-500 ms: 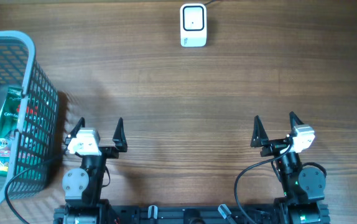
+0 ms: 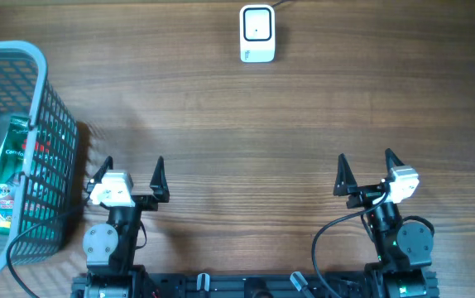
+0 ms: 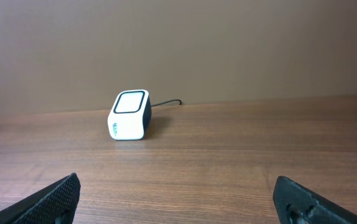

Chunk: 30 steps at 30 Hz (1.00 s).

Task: Scan the item barcode

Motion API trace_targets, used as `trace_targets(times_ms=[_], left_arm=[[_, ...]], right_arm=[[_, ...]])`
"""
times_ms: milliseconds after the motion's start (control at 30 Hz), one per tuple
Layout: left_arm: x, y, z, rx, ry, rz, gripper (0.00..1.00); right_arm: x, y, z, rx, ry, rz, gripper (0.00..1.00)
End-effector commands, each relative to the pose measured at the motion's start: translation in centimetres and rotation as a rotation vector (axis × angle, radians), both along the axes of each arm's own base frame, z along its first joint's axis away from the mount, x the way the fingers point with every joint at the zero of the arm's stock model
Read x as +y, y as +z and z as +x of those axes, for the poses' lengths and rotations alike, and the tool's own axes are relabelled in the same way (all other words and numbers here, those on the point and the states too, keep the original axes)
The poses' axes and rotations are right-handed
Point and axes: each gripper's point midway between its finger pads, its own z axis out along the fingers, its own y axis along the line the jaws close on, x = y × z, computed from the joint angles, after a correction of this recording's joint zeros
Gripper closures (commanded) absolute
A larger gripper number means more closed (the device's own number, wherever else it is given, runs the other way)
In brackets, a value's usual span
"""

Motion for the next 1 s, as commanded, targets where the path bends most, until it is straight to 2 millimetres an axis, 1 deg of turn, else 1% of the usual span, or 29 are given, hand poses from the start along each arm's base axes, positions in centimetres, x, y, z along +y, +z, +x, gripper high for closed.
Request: trace_targets(times_ms=[0, 967], left_arm=[[0.14, -0.33, 0.05, 0.000, 0.009, -0.012, 0.00], [0.14, -0.33, 0.05, 0.000, 0.009, -0.012, 0.00]], right_arm=[[-0.28, 0.07, 0.04, -0.007, -0.017, -0.017, 0.00], [-0.28, 0.07, 0.04, -0.007, -0.017, -0.017, 0.00]])
